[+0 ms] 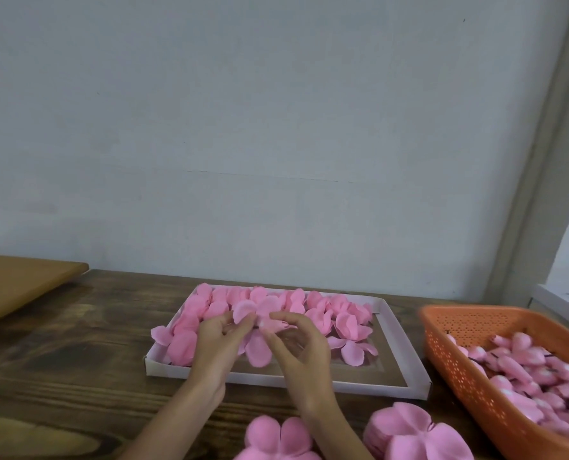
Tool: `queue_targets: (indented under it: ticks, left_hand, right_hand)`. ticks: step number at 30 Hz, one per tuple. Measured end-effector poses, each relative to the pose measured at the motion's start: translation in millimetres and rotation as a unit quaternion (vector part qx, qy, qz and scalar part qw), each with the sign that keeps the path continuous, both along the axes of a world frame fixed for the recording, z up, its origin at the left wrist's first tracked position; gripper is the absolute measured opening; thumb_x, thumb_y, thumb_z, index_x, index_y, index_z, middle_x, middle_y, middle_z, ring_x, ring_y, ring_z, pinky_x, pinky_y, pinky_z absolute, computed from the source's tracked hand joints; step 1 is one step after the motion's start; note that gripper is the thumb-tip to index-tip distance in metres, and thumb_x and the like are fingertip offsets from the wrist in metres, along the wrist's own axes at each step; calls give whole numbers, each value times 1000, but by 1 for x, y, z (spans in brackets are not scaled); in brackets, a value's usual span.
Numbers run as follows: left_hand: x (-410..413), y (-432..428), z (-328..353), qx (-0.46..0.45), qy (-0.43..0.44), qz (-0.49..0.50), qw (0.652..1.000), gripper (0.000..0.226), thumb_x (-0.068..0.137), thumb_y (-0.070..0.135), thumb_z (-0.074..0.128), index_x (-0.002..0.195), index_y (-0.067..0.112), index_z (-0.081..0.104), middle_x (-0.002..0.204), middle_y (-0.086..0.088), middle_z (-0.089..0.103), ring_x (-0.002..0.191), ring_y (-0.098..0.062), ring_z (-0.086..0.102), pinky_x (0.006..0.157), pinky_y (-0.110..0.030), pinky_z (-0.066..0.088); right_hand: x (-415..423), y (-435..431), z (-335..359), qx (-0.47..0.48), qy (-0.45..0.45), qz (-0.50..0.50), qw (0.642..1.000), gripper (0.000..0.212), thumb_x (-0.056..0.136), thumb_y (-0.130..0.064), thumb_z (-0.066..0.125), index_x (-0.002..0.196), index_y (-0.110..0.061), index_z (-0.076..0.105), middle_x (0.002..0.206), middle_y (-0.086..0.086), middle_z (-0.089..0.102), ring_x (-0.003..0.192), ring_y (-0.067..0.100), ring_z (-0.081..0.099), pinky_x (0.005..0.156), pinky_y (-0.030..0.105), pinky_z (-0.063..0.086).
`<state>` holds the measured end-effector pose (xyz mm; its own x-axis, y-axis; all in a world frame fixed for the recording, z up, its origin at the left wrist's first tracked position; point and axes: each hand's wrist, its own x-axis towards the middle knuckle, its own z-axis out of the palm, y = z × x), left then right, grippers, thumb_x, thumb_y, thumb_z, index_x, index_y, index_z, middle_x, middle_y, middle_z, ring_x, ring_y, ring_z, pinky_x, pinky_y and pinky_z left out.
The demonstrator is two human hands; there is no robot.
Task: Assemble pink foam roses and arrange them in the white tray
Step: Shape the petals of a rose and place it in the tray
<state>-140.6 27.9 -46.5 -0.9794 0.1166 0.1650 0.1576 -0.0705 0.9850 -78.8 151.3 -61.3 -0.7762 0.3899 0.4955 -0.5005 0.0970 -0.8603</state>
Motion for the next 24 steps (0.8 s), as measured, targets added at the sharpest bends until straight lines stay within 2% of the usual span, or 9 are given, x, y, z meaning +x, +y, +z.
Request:
queue_targets:
  ticks: [2, 7, 11, 16, 19, 22, 24]
  left_hand:
    - [0, 0, 1, 6, 3, -3, 1000, 13, 97, 26, 72, 96, 15, 81, 86, 5, 81, 78, -1, 73, 60, -16, 53]
    - [0, -3, 2, 13, -6, -2, 1000, 15, 94, 28, 75, 98, 15, 81, 89, 2, 80, 88, -14, 74, 69, -25, 50]
    - [0, -2, 2, 14, -6, -7, 1000, 11, 93, 27, 77, 96, 17, 82, 87, 4, 80, 89, -12, 73, 68, -24, 50]
    - [-3, 0, -1, 1, -1, -1, 1000, 11, 94, 27, 75, 95, 18, 81, 86, 7, 80, 86, -7, 73, 65, -19, 49]
    - [-5, 0, -3, -2, 10, 10, 1000, 11, 97, 24, 73, 93, 17, 81, 83, 9, 79, 77, 1, 71, 53, -8, 49]
    - [-5, 1, -3, -9, 16, 15, 1000, 10, 96, 24, 73, 90, 19, 79, 78, 14, 77, 75, -2, 71, 50, -7, 47]
    - [-5, 0, -4, 0, 15, 2, 1000, 9, 96, 24, 73, 95, 19, 80, 83, 10, 79, 80, -3, 73, 54, -9, 50]
  right_hand:
    - [0, 1, 0, 8, 8, -12, 1000, 26, 88, -8, 79, 108, -22, 73, 109, -4, 75, 99, 18, 74, 86, 32, 60]
    - [0, -1, -2, 21, 16, -30, 999, 30, 88, -7, 79, 106, -31, 73, 109, -7, 74, 102, 15, 73, 87, 29, 60]
    - [0, -1, -3, 37, 29, -48, 998, 36, 89, -7, 78, 107, -38, 72, 110, -10, 72, 105, 13, 72, 87, 24, 59]
    - [-1, 0, -3, 51, 34, -49, 997, 36, 89, -6, 77, 108, -36, 73, 110, -9, 72, 105, 14, 72, 86, 24, 59]
    - [-1, -1, -2, 64, 33, -45, 996, 36, 89, -6, 77, 107, -36, 73, 109, -10, 72, 104, 14, 72, 86, 23, 59]
    - [0, -1, -3, 74, 34, -56, 995, 33, 89, -5, 77, 105, -34, 74, 108, -11, 71, 104, 13, 71, 85, 22, 59]
    - [0, -1, -4, 58, 32, -54, 996, 32, 89, -5, 77, 105, -32, 74, 109, -9, 72, 104, 14, 72, 85, 23, 59]
